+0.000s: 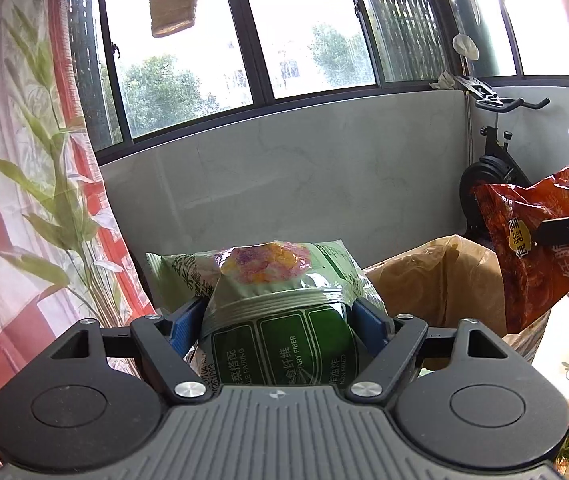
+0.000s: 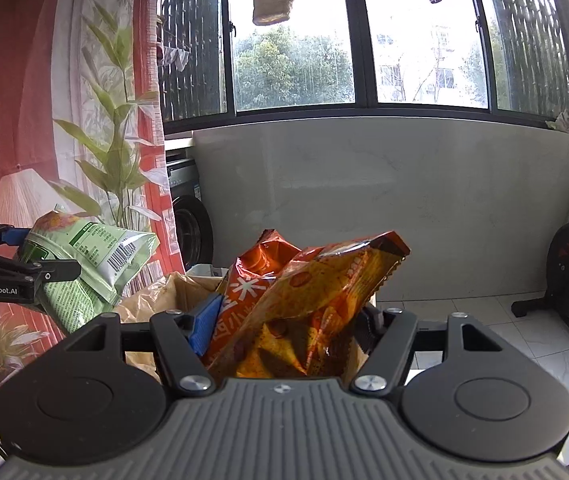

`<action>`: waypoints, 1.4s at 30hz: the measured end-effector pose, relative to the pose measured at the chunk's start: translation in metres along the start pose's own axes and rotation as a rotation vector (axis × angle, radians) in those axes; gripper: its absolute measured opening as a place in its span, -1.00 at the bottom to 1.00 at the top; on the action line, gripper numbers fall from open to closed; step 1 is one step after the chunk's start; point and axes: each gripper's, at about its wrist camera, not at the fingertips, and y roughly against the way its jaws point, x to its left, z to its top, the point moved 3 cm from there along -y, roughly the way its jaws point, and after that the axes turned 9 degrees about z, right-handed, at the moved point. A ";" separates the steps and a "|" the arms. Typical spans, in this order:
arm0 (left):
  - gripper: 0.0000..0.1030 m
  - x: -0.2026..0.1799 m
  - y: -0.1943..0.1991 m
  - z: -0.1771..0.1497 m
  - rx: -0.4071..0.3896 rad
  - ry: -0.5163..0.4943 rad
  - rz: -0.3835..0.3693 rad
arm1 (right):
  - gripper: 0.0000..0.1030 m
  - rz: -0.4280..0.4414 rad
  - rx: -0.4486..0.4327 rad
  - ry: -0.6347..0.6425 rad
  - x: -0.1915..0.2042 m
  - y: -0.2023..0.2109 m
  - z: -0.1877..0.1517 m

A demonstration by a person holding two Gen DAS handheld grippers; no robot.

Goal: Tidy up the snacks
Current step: 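Lift both bags over the box rim and open both tools to drop them, then return right tool to the pile and grasp the green corn-chip bag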

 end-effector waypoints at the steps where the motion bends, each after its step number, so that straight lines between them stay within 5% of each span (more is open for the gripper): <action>1: 0.57 -0.002 -0.012 0.003 0.011 -0.006 0.000 | 0.32 -0.007 0.012 0.009 -0.004 -0.008 0.004; 17: 0.60 -0.069 -0.102 0.010 0.127 -0.378 0.031 | 0.32 -0.029 0.291 0.154 -0.025 -0.113 0.001; 26: 0.69 -0.082 -0.109 -0.002 0.177 -0.439 -0.005 | 0.49 -0.025 0.384 0.153 -0.020 -0.141 -0.017; 34: 0.69 -0.060 -0.099 0.011 0.149 -0.339 -0.029 | 0.47 -0.014 0.380 0.100 -0.019 -0.139 -0.013; 42: 0.66 -0.011 -0.063 0.033 0.138 -0.018 -0.095 | 0.47 0.014 0.325 0.081 -0.005 -0.113 -0.003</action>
